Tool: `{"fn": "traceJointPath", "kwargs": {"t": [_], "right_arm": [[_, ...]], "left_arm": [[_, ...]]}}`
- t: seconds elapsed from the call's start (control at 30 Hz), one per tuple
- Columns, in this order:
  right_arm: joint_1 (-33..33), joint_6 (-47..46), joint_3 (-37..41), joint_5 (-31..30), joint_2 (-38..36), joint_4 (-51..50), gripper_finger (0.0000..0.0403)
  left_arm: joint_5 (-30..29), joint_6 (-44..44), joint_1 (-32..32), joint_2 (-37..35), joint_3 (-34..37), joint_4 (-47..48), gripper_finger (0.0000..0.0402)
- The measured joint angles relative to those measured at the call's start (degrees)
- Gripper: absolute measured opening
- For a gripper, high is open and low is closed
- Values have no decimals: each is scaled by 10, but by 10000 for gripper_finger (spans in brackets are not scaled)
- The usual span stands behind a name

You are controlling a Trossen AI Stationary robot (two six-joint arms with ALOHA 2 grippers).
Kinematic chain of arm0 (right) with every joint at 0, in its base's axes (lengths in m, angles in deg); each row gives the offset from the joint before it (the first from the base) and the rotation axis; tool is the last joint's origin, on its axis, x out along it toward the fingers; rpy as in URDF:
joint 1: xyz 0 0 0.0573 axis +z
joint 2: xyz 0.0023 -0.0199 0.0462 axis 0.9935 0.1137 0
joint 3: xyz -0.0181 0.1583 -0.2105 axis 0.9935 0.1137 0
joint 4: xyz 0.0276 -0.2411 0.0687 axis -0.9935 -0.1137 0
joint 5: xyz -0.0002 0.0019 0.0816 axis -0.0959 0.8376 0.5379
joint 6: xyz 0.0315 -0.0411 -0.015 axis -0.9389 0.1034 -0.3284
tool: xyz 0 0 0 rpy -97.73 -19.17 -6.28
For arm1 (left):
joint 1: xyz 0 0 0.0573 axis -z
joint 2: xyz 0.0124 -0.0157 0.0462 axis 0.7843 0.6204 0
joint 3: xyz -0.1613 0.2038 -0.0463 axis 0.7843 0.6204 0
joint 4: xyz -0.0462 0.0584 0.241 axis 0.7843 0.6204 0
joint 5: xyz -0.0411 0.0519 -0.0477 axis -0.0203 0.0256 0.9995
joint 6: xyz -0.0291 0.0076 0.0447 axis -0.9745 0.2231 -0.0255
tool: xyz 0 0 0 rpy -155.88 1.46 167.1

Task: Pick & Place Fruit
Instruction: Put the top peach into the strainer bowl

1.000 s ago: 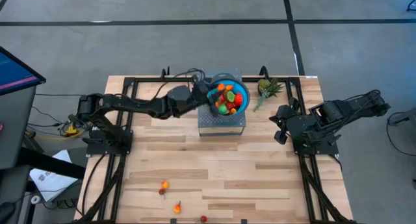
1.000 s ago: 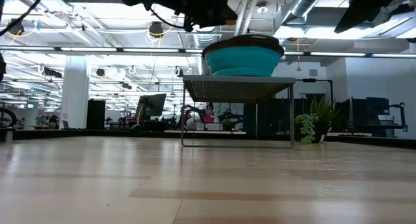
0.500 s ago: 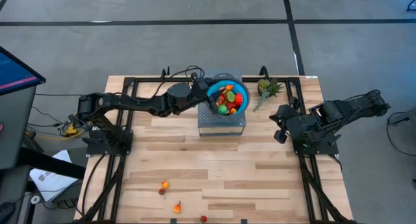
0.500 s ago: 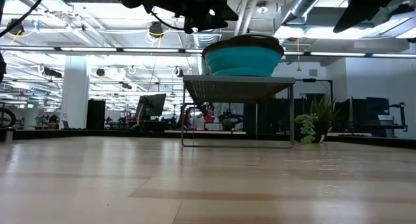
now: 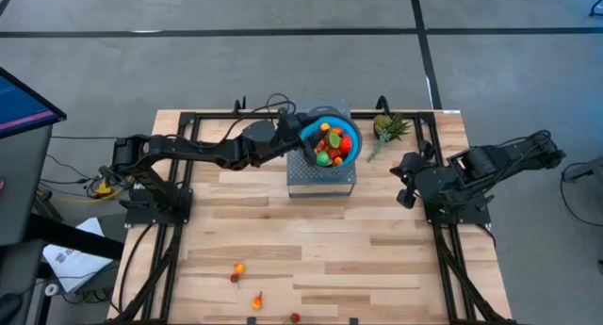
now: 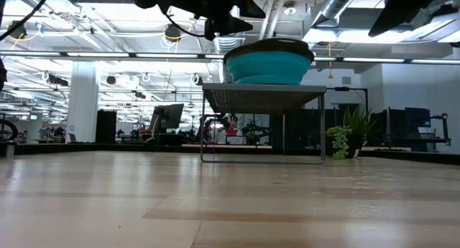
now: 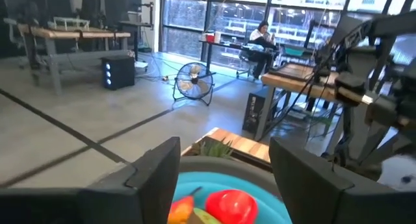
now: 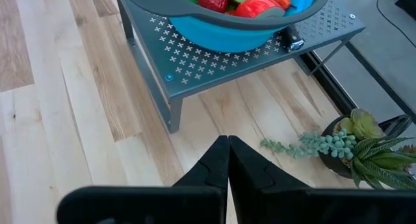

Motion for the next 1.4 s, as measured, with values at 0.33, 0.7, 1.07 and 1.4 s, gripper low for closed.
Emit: {"fn": "traceJointPath", "kwargs": {"t": [0.33, 0.7, 1.07, 1.4], "right_arm": [[0, -1, 0, 0, 27, 9, 0], [0, -1, 0, 3, 65, 17, 0], [0, 0, 0, 3, 63, 28, 0], [0, -1, 0, 20, 63, 28, 0]], "left_arm": [[0, -60, 4, 0, 0, -2, 213], [0, -78, 17, 0, 0, -7, 182], [-1, -91, 19, 0, 0, -7, 155], [-1, -86, 23, 0, 0, -13, 128]]}}
